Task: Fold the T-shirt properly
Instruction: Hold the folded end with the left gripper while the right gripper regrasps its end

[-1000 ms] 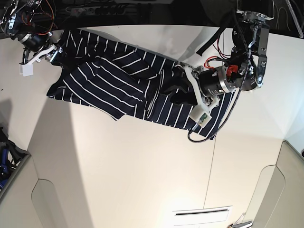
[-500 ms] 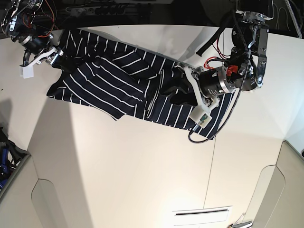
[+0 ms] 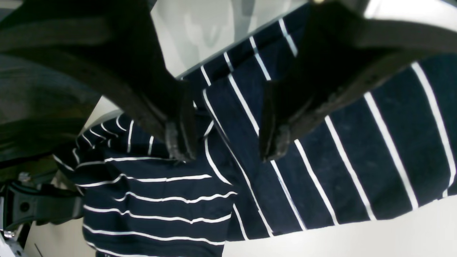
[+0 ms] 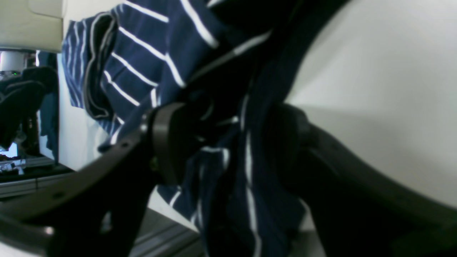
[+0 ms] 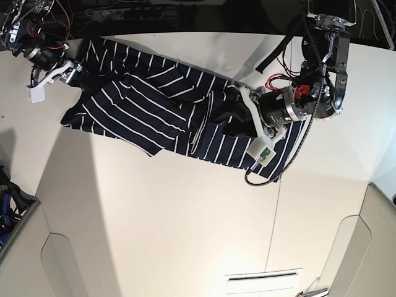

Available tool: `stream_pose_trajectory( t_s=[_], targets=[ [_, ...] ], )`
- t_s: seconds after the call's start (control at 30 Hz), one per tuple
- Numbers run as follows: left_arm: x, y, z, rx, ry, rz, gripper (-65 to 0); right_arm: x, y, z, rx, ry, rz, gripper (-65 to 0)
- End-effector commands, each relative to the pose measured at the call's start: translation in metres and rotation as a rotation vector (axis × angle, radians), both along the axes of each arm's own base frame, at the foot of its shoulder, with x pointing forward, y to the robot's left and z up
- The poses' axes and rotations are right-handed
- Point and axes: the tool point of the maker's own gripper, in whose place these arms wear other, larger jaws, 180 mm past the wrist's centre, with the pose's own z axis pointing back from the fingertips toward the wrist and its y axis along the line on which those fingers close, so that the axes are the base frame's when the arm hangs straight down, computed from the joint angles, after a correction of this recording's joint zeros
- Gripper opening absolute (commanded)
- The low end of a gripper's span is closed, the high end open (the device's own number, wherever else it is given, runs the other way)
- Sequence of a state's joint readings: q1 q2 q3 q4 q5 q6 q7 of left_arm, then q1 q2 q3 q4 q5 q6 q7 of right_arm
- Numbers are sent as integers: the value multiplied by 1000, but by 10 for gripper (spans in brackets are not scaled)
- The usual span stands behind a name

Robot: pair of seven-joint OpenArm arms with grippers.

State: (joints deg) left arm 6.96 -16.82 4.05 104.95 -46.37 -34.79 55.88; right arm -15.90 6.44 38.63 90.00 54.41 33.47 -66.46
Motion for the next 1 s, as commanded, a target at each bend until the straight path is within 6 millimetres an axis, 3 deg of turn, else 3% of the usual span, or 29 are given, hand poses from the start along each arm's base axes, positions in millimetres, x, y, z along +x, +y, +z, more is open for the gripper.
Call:
stream_pose_trajectory(
  t_s=[0.0,0.27,0.4,0.53,0.7,0.77,0.87,0.97],
  targets=[
    [7,-2,14,-23,-50,-5,-334,5,-9,11,-16,-40,0,-283],
    [7,-1,13,-11,-52,-4,-334,6,-24,22,-75,-60,14,-283],
    [9,0,12,1,-56,-3,-334,10,-25,38,-120,-102,36,-283],
    [10,2,11,18,-61,-1,-334,22,-19,73,-189,-206,85,-286],
    [10,2,11,18,-61,-1,-334,35,3,132,-264,-401,162,-297],
    [10,2,11,18,-61,-1,-334,36,12,148,-298,-452,193,-401],
    [11,2,12,13,-67,2,-334,38,23,156,-306,-484,224,-623],
    [12,2,13,12,-70,2,-334,41,30,147,-299,-471,226,-650]
  ],
)
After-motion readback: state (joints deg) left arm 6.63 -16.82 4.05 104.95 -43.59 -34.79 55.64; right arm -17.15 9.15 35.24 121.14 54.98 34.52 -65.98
